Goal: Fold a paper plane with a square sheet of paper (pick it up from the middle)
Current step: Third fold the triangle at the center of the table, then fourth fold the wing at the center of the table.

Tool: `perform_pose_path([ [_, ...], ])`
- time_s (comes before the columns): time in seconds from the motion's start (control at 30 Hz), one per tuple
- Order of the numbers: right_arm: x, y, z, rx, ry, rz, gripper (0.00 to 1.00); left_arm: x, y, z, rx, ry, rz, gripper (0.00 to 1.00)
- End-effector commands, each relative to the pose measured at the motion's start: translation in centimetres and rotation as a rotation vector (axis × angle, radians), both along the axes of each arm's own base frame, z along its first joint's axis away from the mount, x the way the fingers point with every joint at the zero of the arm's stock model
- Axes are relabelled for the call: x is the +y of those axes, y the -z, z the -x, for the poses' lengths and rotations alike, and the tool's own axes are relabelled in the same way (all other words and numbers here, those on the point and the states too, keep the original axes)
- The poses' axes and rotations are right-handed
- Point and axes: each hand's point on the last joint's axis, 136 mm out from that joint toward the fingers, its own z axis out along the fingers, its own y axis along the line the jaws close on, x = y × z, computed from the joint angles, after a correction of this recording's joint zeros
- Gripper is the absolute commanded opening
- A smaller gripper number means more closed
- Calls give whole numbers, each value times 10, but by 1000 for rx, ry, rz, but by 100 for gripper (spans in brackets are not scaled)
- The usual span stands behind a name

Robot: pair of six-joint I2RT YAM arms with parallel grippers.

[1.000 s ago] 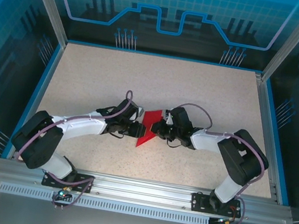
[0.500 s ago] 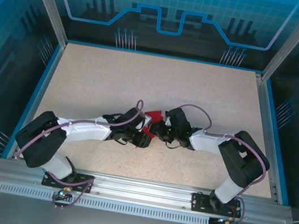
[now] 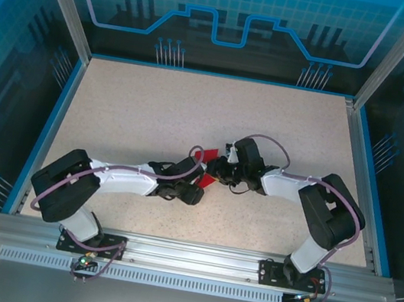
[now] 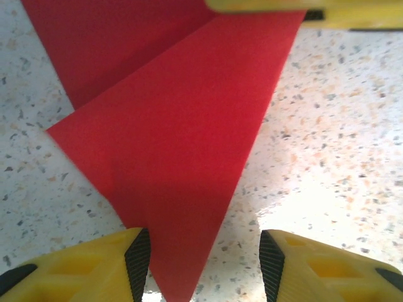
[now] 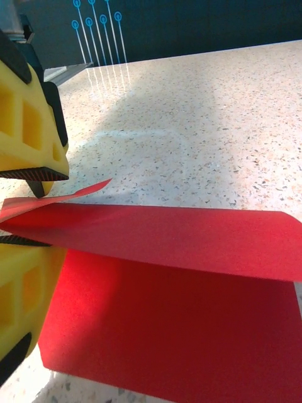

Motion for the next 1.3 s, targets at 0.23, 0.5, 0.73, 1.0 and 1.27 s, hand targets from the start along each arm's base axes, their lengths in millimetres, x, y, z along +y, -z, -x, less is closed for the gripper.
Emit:
perform_pose_path([
  [0.23,2,1,-3,33,-53,-27,29,0,-9,-14,-118,-77,-114,48],
  [0.5,1,3,-2,36,-56,-19,29,4,-11,-13,-139,-98,-137,36],
  [0.73,3,-3,-3,27,-66,-28,25,6,-7,-13,-137,-102,-157,43],
  [1.0,5,-5,-4,29,-72,-38,16,2,-1,-12,-124,-90,-161,43],
  [1.27,6,-5,-5,37,-71,-35,15,1,0,-11,-128,-88,-164,43],
])
